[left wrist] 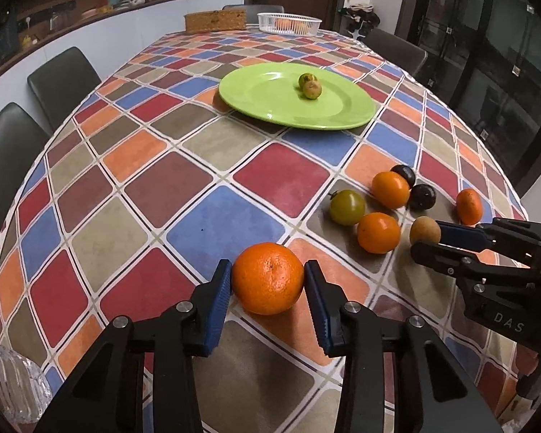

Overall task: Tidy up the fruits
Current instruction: 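Grasp the large orange with the left tool while the right tool grasps another kiwi, then lower the orange and kiwi onto the green plate and open both tools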

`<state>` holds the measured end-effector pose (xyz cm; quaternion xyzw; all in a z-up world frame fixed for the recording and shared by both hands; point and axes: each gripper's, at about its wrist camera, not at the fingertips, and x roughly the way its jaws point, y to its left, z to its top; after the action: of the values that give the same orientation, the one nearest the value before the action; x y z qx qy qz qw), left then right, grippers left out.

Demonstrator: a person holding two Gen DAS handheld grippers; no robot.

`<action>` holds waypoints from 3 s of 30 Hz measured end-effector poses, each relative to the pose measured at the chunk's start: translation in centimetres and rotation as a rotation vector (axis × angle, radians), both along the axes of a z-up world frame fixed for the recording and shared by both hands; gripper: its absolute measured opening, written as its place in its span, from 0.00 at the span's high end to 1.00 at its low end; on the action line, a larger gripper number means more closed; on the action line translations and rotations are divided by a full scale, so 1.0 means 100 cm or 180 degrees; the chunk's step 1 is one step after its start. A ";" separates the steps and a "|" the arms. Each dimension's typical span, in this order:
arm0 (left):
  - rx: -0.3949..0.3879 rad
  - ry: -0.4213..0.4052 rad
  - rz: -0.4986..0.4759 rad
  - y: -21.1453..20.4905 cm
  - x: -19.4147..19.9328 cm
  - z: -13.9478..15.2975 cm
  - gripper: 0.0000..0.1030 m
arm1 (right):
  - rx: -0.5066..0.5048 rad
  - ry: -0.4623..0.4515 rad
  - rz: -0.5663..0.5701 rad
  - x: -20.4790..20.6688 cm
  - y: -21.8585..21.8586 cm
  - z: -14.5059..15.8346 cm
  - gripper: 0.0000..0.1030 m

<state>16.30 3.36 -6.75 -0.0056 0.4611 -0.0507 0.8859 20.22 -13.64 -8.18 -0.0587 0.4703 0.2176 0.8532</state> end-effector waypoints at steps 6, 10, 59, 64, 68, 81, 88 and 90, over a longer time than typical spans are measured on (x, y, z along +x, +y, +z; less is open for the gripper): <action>0.0020 -0.0122 -0.0041 -0.006 -0.006 0.015 0.61 | 0.0066 -0.0065 0.0007 -0.005 -0.004 0.010 0.70; 0.0038 -0.0211 -0.0068 -0.010 -0.010 0.025 0.61 | 0.0113 -0.0133 0.0005 -0.008 -0.006 0.018 0.70; -0.0080 -0.0573 -0.0326 -0.028 0.162 0.082 0.61 | 0.0243 -0.0486 -0.0100 0.154 -0.009 0.080 0.70; -0.0143 -0.0395 -0.0324 -0.024 0.189 0.064 0.61 | 0.0196 -0.0373 -0.0123 0.180 -0.005 0.068 0.70; -0.0226 -0.0218 -0.0286 -0.021 0.212 0.049 0.61 | 0.0154 -0.0241 -0.0137 0.203 -0.002 0.055 0.70; -0.0208 0.0185 -0.0257 -0.020 0.256 0.011 0.61 | 0.0099 0.0117 -0.0255 0.242 0.000 0.021 0.70; -0.0131 0.0192 -0.0268 -0.022 0.254 0.011 0.54 | 0.0045 0.0165 -0.0250 0.243 0.002 0.015 0.69; -0.0110 0.0143 -0.0261 -0.022 0.250 0.017 0.54 | 0.0016 0.0154 -0.0247 0.241 0.001 0.017 0.67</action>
<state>41.26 1.19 -5.02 -0.0031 0.4798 -0.0948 0.8722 44.33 -13.56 -6.51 -0.0331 0.4923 0.1868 0.8495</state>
